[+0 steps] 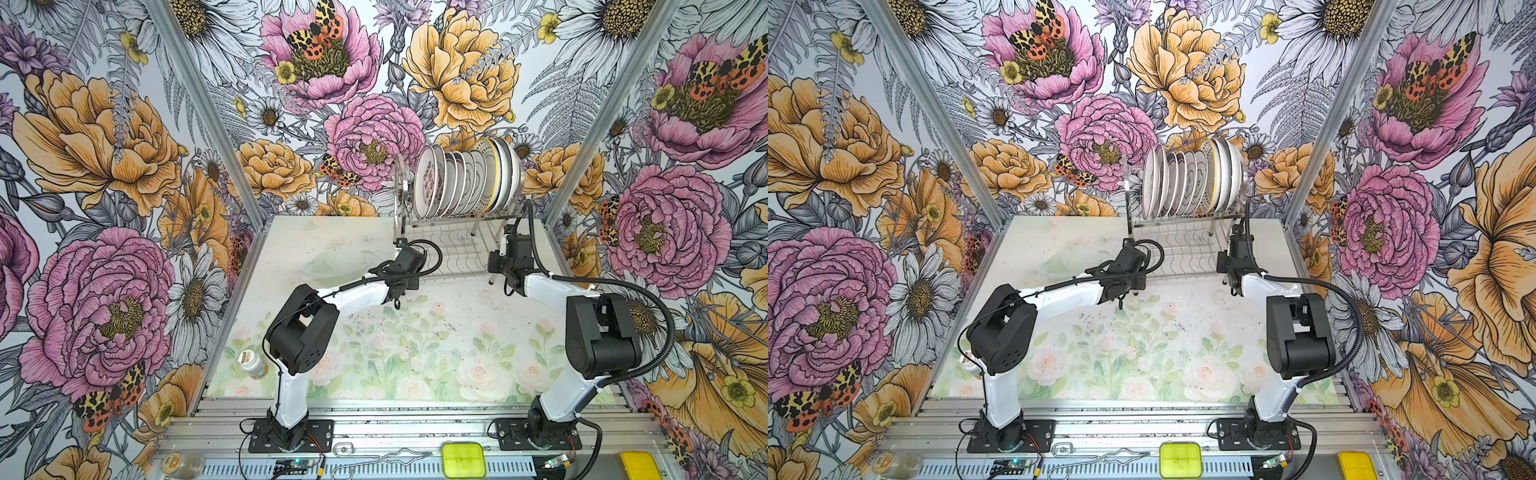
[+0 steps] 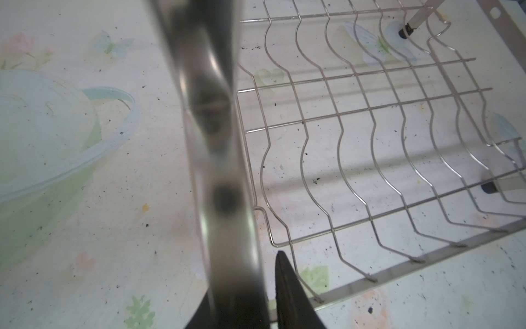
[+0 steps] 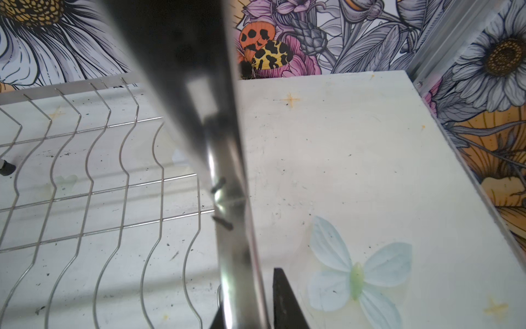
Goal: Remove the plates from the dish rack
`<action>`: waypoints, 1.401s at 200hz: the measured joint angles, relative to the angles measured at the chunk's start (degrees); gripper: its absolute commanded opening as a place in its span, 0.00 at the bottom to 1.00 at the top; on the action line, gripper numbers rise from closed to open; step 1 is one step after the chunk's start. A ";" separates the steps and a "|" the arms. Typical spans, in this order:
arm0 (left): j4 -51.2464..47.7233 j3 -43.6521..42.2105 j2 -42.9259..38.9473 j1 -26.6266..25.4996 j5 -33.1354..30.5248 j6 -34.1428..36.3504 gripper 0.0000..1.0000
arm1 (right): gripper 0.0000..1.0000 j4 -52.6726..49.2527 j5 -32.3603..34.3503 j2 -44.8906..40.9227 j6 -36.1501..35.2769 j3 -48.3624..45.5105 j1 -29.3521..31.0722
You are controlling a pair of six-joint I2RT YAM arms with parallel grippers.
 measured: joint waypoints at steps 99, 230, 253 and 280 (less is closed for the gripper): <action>-3.45 7.98 5.11 -4.61 2.32 1.07 0.24 | 0.00 -0.96 -4.28 -3.41 -5.14 -3.30 -8.57; -4.74 17.00 11.41 -7.43 5.09 3.63 0.20 | 0.00 -1.57 -10.01 -4.90 -8.35 -4.50 -17.22; -5.81 18.84 12.44 -7.78 5.18 3.89 0.20 | 0.00 -1.92 -12.22 -4.50 -9.38 -4.00 -18.64; -5.95 19.63 13.00 -8.46 5.29 4.68 0.20 | 0.00 -2.78 -15.08 -3.34 -10.49 -2.47 -20.26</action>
